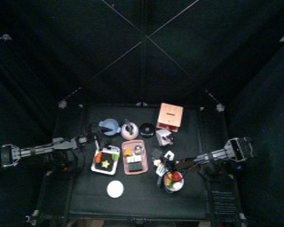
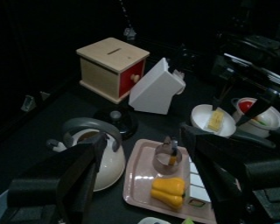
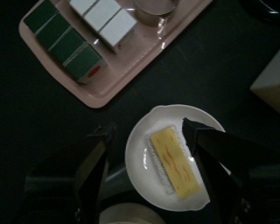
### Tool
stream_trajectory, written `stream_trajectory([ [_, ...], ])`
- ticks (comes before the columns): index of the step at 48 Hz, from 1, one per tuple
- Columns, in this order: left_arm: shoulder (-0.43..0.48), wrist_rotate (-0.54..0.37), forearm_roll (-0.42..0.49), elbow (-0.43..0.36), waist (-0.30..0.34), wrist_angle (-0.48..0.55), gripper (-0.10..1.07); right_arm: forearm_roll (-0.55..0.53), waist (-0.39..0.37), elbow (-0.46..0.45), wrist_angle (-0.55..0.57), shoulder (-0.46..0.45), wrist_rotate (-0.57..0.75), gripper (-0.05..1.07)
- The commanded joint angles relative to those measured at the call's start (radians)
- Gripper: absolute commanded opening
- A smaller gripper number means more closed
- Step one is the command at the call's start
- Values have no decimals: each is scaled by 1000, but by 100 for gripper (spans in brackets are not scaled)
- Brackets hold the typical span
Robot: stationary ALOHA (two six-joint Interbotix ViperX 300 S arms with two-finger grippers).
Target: Grab pan
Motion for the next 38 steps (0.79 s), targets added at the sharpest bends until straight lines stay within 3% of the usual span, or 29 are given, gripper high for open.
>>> stream_trajectory([
  [1,-2,2,-3,-12,3,-6,100,-37,18,31,14,-67,87,93],
  [9,-2,2,-3,-12,3,-6,100,-86,52,110,103,-126,270,93],
  [19,-2,2,-3,-11,3,-6,100,-91,78,187,127,-144,443,93],
  [31,-2,2,-3,-11,3,-5,100,-114,78,253,120,-121,614,93],
  [38,-2,2,-3,-12,3,-6,100,-129,78,259,91,-89,646,93],
])
